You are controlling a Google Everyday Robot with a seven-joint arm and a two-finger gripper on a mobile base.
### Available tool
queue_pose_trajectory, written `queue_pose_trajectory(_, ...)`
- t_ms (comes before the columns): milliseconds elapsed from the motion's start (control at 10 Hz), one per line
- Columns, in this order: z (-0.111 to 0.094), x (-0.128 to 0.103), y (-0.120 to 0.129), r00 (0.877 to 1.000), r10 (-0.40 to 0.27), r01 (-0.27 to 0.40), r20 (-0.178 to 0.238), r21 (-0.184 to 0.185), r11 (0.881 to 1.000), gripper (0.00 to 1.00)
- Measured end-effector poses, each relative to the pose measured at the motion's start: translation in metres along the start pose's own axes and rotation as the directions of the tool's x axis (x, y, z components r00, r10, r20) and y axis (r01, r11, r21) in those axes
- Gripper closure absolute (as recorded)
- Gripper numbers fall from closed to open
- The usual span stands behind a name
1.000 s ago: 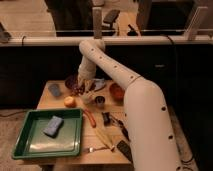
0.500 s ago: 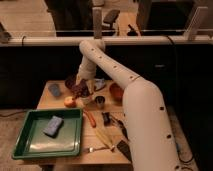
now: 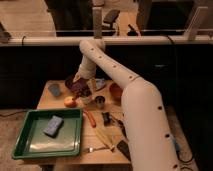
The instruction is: Place grapes in paper cup
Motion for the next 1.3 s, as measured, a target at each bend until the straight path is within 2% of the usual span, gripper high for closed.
queue_pose_trajectory(500,-0.0027,0.0026,0.0005,1.0,0.011,-0.011,0.019,-0.033,0.999,0.2)
queue_pose_trajectory(1300,-0.002,0.0022,-0.0006,1.0,0.01,-0.009,0.018,-0.031,0.999,0.2)
